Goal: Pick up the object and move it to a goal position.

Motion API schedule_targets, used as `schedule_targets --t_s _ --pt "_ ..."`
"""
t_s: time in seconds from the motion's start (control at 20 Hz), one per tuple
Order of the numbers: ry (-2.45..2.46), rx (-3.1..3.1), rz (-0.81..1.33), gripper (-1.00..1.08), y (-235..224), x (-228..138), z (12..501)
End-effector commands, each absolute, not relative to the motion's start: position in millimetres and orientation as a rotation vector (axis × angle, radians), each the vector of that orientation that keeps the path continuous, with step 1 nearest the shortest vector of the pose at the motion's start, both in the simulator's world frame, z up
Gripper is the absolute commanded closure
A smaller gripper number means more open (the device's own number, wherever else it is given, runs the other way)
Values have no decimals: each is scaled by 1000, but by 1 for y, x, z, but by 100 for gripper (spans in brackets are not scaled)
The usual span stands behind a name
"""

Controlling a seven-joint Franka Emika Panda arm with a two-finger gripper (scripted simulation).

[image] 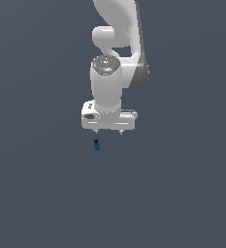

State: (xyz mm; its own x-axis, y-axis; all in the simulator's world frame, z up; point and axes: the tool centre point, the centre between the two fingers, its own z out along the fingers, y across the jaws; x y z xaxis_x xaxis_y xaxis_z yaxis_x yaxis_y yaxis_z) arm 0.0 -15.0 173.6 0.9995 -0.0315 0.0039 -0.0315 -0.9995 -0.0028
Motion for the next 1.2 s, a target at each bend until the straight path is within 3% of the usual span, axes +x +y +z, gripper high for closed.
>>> schedule_targets --t_s 0.0,0.65,1.15 --pt "49 -3138 -6 -92 -15 0 174" --pt "-49 -3143 -16 -92 -4 -1 182" --pt "202 -3130 -9 -92 -27 -3 154"
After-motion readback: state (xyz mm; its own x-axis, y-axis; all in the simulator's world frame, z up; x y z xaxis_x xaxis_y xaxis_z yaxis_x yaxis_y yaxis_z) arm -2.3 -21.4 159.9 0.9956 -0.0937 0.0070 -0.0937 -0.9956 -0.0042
